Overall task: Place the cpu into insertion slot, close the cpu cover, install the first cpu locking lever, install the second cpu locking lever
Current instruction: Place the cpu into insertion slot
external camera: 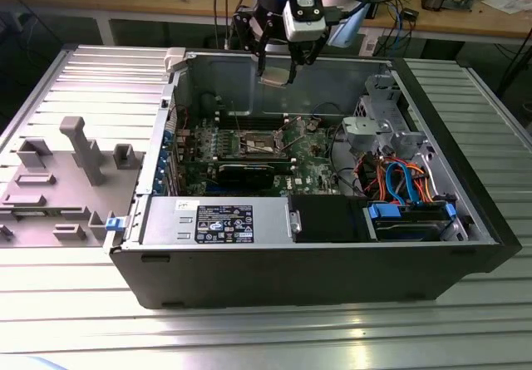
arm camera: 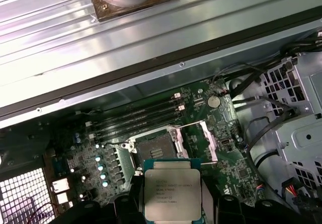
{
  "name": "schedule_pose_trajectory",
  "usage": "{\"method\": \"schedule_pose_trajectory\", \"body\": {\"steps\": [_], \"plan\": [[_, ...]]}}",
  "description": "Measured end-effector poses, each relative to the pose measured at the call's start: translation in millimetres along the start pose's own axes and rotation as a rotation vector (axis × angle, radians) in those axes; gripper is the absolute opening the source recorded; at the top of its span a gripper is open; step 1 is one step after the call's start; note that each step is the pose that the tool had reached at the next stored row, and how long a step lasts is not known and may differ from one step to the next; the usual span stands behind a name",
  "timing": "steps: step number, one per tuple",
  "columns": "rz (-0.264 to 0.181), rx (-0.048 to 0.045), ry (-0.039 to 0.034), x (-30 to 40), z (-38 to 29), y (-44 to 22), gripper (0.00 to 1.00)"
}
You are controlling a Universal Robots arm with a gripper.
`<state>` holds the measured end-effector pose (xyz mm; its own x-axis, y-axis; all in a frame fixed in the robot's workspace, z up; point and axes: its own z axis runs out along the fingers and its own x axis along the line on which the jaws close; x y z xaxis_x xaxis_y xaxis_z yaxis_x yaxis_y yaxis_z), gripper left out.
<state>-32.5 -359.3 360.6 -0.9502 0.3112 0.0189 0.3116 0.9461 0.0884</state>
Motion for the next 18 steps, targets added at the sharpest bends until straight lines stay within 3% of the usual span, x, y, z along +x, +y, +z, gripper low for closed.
{"method": "schedule_pose_trajectory", "body": {"steps": [6,18], "plan": [[0.022,0.0075,-0.0045,0.0,0.8,-0.1,0.54],[0.092,0.0064,-0.0105,0.3,2.2,-0.1,0.54]]}}
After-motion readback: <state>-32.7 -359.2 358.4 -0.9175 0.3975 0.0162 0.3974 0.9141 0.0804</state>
